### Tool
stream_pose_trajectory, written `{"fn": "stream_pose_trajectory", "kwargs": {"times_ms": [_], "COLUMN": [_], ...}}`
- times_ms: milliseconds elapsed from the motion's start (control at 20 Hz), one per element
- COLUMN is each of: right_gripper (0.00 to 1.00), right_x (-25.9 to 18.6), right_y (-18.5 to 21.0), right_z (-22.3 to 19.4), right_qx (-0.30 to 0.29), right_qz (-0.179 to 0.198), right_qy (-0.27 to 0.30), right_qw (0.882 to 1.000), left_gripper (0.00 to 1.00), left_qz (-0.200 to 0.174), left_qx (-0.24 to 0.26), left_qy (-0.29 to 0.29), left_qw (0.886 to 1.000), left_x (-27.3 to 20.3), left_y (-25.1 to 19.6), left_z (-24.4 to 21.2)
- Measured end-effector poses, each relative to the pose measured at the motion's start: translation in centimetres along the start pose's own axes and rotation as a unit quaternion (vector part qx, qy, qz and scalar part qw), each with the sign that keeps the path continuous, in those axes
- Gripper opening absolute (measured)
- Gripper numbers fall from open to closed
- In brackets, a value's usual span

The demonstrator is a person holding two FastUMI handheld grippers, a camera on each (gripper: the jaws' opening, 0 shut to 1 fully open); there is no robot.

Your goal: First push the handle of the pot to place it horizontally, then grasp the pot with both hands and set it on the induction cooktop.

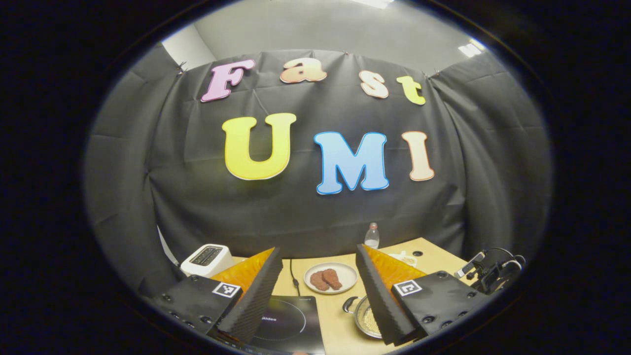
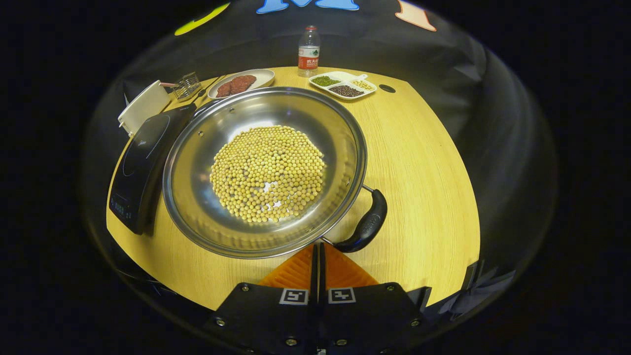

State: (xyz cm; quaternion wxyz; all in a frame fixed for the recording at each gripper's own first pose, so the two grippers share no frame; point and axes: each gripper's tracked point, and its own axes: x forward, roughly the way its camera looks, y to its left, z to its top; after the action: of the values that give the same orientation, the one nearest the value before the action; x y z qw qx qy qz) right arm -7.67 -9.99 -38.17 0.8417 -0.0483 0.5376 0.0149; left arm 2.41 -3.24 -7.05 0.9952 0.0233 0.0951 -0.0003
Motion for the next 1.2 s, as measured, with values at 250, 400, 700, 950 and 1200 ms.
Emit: {"fn": "stream_pose_trajectory", "kwargs": {"times_ms": [250,400,700,950,1200], "right_gripper": [0.0,0.0,0.01,0.0,0.0], "right_x": [0.8,1.1,2.3,3.0,4.0], "right_y": [-1.6,-2.8,-5.2,-6.6,-7.8], "right_z": [0.9,1.6,2.6,3.5,5.1], "right_qx": [-0.011,-0.022,-0.027,0.008,0.037], "right_qz": [-0.011,-0.024,-0.046,-0.039,-0.036], "right_qy": [0.0,-0.001,0.01,0.019,0.02], "right_qw": [1.0,0.999,0.999,0.999,0.998], "left_gripper": [0.97,0.99,0.99,0.97,0.95], "left_qz": [0.0,-0.001,-0.006,-0.004,0.003], "left_qx": [-0.001,-0.001,0.0,0.002,0.004], "left_qy": [0.002,0.004,0.005,0.008,0.013], "left_qw": [1.0,1.0,1.0,1.0,1.0], "left_x": [0.0,0.1,0.8,1.2,1.6], "left_y": [-0.1,-0.3,-1.0,-1.0,-0.5], "left_z": [-0.2,-0.2,-0.1,-0.2,-0.5]}}
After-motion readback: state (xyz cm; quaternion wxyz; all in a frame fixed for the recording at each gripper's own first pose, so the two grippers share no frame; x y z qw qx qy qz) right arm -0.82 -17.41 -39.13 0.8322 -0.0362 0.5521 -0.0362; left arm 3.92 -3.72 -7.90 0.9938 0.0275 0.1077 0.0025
